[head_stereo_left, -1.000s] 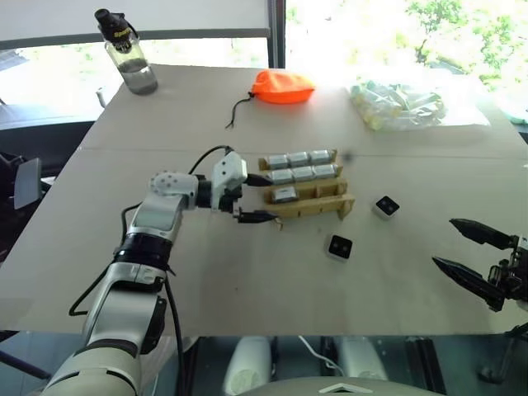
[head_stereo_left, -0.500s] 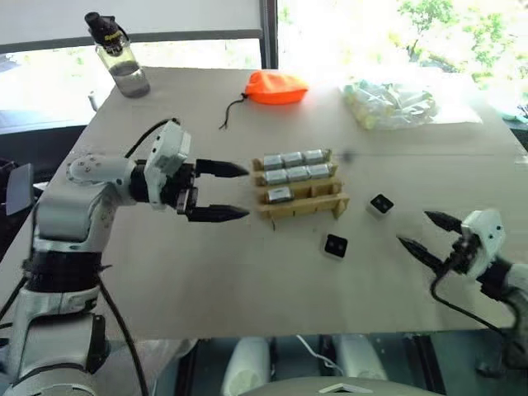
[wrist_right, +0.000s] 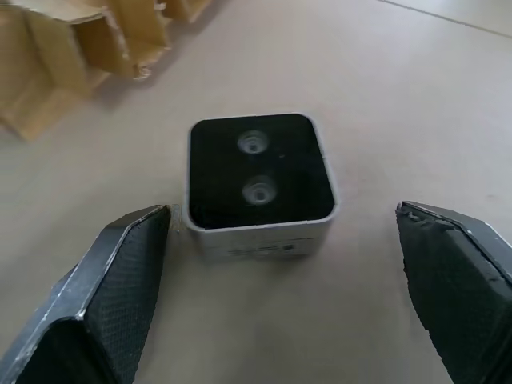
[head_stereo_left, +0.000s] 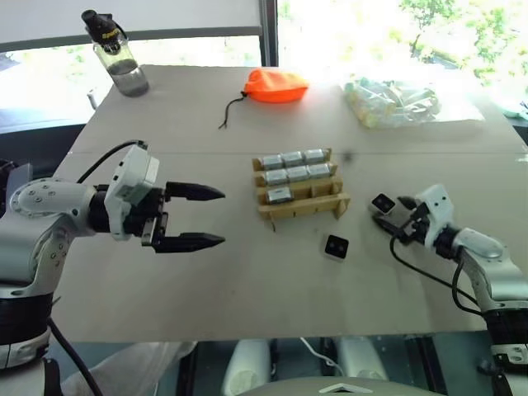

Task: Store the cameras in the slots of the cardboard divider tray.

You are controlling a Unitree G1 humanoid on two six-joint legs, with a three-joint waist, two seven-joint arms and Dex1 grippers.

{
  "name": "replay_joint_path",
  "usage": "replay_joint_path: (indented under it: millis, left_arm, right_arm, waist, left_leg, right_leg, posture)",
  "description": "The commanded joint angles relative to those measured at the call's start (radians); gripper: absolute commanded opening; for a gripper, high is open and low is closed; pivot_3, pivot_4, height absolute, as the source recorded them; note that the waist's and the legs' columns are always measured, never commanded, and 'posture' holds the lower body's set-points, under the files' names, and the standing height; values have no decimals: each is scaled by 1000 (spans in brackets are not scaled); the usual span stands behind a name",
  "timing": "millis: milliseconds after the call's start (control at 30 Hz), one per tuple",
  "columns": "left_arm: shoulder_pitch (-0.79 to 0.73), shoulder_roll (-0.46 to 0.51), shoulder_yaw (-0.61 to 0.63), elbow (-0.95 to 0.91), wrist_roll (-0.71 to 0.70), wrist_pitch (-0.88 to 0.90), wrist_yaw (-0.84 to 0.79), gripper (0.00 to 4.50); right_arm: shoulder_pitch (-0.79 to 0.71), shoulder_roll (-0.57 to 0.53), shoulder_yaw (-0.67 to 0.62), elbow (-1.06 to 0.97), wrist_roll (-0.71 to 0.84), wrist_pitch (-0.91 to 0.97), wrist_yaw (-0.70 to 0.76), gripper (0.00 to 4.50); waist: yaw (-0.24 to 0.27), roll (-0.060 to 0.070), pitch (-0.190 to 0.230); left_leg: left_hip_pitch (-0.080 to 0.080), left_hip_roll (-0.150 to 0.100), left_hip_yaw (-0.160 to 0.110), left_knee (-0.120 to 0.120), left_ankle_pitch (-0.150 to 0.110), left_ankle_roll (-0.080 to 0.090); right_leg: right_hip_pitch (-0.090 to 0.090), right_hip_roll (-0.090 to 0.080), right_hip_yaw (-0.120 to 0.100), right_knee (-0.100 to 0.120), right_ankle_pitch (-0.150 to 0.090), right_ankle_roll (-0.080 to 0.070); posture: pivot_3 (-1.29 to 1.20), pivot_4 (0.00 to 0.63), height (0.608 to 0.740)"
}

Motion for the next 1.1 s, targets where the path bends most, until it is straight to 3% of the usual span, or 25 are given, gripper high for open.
replay_joint_path:
  millis: [33, 267, 367, 467, 500, 667, 833, 1100]
  left_arm:
    - [20, 15, 46, -32, -17, -15, 14, 4300]
    - [25, 18, 28, -12, -9, -35, 7, 4300]
    - [29, 27, 26, 4, 2, -48, -4, 4361]
    - [30, 30, 24, 5, -1, -52, -6, 4361]
    - [25, 28, 20, 5, -2, -53, -4, 4361]
    - [-46, 7, -22, 29, -17, -18, 29, 4361]
    - [-215, -30, -139, 191, 37, 2, 35, 4361]
    - [-544, -232, -348, 396, 108, 60, 30, 4361]
  right_arm:
    - [-16, -8, -1, 1, -7, -28, 12, 4500]
    - [-47, -1, 15, 23, -15, -58, 31, 4500]
    - [-48, -1, 28, 23, -10, -63, 47, 3554]
    - [-40, 6, 26, 9, -2, -65, 49, 2031]
    - [-40, 9, 23, 6, -3, -72, 45, 1859]
    - [-45, 23, -10, -25, -11, -132, -5, 1867]
    - [-75, -15, -15, -45, -90, -298, -47, 1867]
    - [-209, -103, 180, -122, -386, -611, -27, 1867]
  waist:
    - [-1, 0, 0]
    - [-5, 0, 0]
    - [-6, 0, 0]
    - [-5, 0, 0]
    - [-5, 0, 0]
    - [-4, 0, 0]
    - [-2, 0, 0]
    - [-7, 0, 0]
  left_leg:
    - [0, 0, 0, 0, 0, 0]
    - [1, 0, 1, 0, 0, 0]
    - [1, 0, 1, 0, 0, 0]
    - [1, 0, 1, 0, 0, 0]
    - [1, 0, 1, 0, 0, 0]
    - [1, 0, 1, 0, 0, 0]
    - [1, -1, 2, 0, 0, 0]
    - [0, -2, 3, 1, 0, 0]
  right_leg:
    - [0, 0, 0, 0, 0, 0]
    - [0, 0, 1, 1, 0, 0]
    - [0, 0, 1, 1, 0, 0]
    - [0, 0, 1, 0, 0, 0]
    - [0, 0, 1, 0, 0, 0]
    - [0, 0, 1, 1, 0, 0]
    - [0, 1, 1, 1, 0, 0]
    - [0, 1, 1, 1, 0, 0]
  posture:
    - [0, 150, 740]
    - [0, 150, 740]
    - [0, 150, 740]
    - [0, 150, 740]
    - [0, 150, 740]
    - [0, 150, 740]
    - [0, 150, 740]
    - [0, 150, 740]
